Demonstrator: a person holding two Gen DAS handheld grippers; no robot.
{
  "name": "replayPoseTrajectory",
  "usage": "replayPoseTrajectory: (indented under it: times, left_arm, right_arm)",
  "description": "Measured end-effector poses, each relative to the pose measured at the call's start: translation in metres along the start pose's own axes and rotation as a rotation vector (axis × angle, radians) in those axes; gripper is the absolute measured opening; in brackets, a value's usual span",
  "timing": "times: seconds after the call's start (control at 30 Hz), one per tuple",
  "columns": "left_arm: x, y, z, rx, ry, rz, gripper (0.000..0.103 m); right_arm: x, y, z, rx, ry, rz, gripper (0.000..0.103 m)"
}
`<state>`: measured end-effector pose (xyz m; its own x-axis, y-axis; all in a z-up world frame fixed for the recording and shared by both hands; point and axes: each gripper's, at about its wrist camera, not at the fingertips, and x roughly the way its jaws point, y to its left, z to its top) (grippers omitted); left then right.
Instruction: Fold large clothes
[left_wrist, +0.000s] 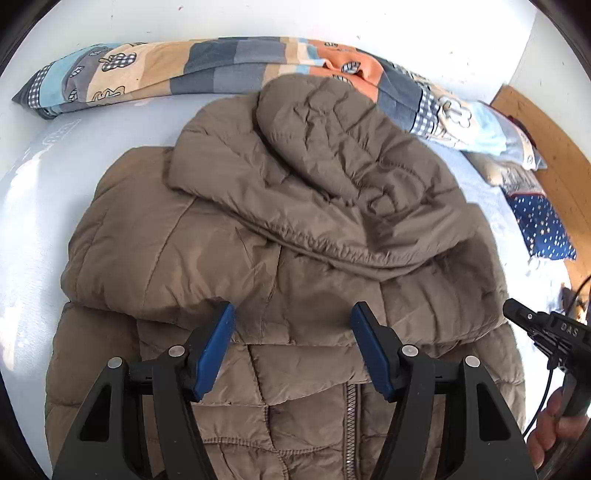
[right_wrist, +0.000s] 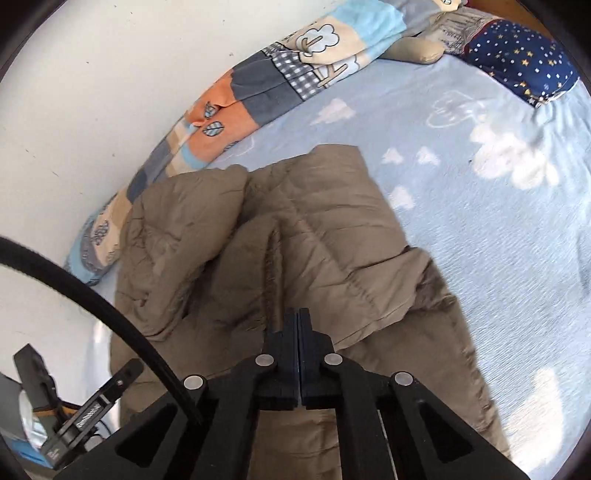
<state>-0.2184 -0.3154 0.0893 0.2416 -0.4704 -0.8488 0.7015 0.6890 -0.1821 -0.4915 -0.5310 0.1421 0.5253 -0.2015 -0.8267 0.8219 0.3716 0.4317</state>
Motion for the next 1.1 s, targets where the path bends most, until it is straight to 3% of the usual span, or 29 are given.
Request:
replayPoseTrajectory:
  times: [0.07,0.2,0.3,0.4,0.63,0.7,0.83,0.93,1.0,1.1]
  left_arm:
    - [-0.002,-0.003,-0.003,0.029,0.008,0.013,0.065]
    - [-0.029,0.001,-0.007,0.018,-0.026,-0.039,0.065]
    - [-0.062,0.011,-0.020,0.015,-0.075,-0.046,0.065]
    - [-0.099,0.027,-0.040,0.015,-0.122,-0.031,0.065]
    - [-0.180,0.078,-0.105,-0.001,-0.214,0.064,0.065]
    - [-0.200,0.092,-0.121,-0.015,-0.226,0.067,0.065]
    - [-0.241,0.116,-0.149,-0.016,-0.265,0.075,0.065]
    - [-0.265,0.128,-0.167,-0.004,-0.298,0.087,0.067]
    - [-0.274,0.134,-0.177,-0.002,-0.301,0.089,0.067]
    - [-0.276,0.142,-0.191,-0.016,-0.288,0.076,0.067]
  right_arm:
    - [0.017,-0.014,-0.002,0.051,0.088,0.013,0.001]
    - [-0.004,-0.023,0.000,0.119,0.040,0.072,0.004]
    - [-0.035,-0.013,0.004,0.049,-0.034,0.094,0.004]
    - [-0.048,-0.008,-0.001,0.013,-0.035,0.128,0.004]
    - [-0.101,0.012,-0.020,-0.152,-0.114,0.128,0.006]
    - [-0.122,0.016,-0.032,-0.211,-0.156,0.134,0.012]
    - [-0.174,0.014,-0.066,-0.328,-0.274,0.156,0.016]
    - [-0.211,-0.003,-0.101,-0.392,-0.342,0.157,0.026]
    - [-0.231,-0.024,-0.126,-0.398,-0.368,0.138,0.034]
    - [-0.245,-0.063,-0.148,-0.331,-0.373,0.072,0.035]
